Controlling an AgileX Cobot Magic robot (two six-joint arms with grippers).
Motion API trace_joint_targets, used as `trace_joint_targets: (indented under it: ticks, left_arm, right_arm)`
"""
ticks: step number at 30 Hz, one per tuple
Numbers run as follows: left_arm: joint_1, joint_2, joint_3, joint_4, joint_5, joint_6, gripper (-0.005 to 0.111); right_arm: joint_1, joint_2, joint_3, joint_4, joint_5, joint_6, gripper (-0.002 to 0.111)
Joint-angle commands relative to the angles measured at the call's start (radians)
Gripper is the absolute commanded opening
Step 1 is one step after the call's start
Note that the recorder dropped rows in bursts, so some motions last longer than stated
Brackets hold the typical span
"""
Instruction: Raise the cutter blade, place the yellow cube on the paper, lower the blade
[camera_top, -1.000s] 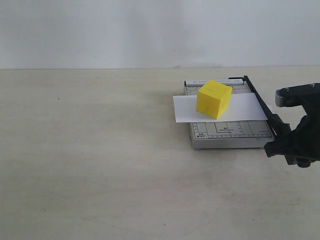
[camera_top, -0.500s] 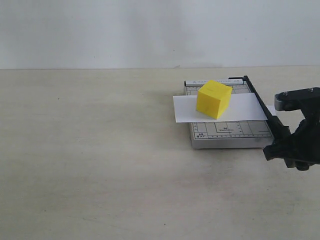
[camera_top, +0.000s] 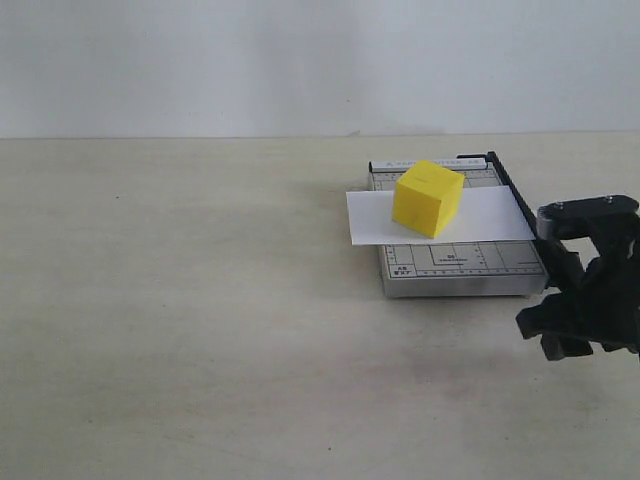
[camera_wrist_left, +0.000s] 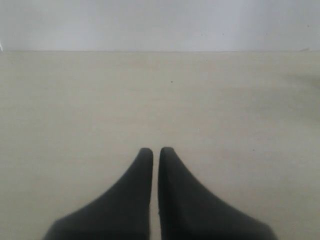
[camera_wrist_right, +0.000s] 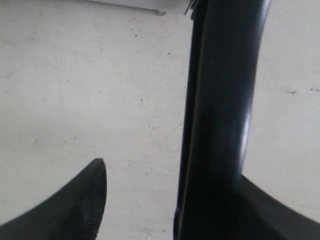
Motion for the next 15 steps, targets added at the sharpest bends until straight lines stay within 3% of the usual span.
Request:
trace_joint_targets:
  ticks: [1,10,12,15]
  left_arm:
    - [0.002,-0.004,0.004,0.002,-0.003,0.005,0.005]
    - [0.002,-0.004,0.004,0.002,-0.005,0.004,0.005]
    - [0.002,-0.004,0.004,0.002,-0.005,0.004,0.005]
    - [0.002,-0.004,0.004,0.002,-0.005,0.004,0.005]
  right_arm:
    - [0.001,-0.115,-0.002,0.008,-0.028,-0.026,0.057]
    - [0.001,-0.526,-0.002,0.008,-0.106,-0.039,0.056]
    - [0.001,-0.616,-0.002,0.008,-0.108,-0.041,0.05]
    - [0.001,-0.752,0.0,0.008,-0.108,-0.041,0.024]
